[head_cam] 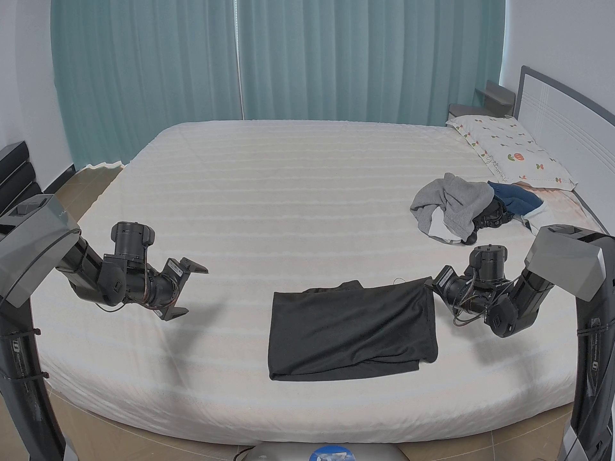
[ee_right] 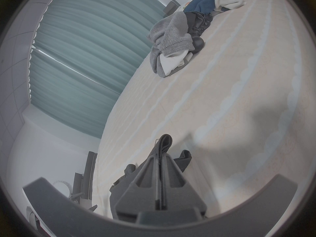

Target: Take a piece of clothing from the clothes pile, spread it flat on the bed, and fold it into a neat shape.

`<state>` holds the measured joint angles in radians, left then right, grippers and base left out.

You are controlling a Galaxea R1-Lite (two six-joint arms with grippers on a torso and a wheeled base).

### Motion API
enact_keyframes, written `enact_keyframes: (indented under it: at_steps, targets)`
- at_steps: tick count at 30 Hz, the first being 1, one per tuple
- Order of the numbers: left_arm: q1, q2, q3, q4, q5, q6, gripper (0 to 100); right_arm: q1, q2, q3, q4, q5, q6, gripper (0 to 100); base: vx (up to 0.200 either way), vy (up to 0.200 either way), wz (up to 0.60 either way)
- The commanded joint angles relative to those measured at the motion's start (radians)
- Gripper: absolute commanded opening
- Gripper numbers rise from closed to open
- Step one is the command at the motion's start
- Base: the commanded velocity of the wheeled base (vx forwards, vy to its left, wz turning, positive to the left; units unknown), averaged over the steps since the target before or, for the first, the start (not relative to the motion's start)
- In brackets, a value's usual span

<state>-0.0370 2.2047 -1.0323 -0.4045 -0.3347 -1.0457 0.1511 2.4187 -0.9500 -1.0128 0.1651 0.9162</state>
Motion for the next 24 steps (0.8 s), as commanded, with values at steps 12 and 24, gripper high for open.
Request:
enact_keyframes:
  at_steps: [12, 24]
  targets:
    - [0.000, 0.001, 0.000, -0.001, 0.000, 0.000, 100, 0.005, -0.096, 0.139, -0.003, 0.033, -0.074, 100, 0.000, 0.000, 0.00]
    - [0.000, 0.001, 0.000, -0.001, 0.000, 0.001, 100, 0.021, -0.167, 0.398, 0.006, 0.212, -0.290, 100, 0.000, 0.000, 0.00]
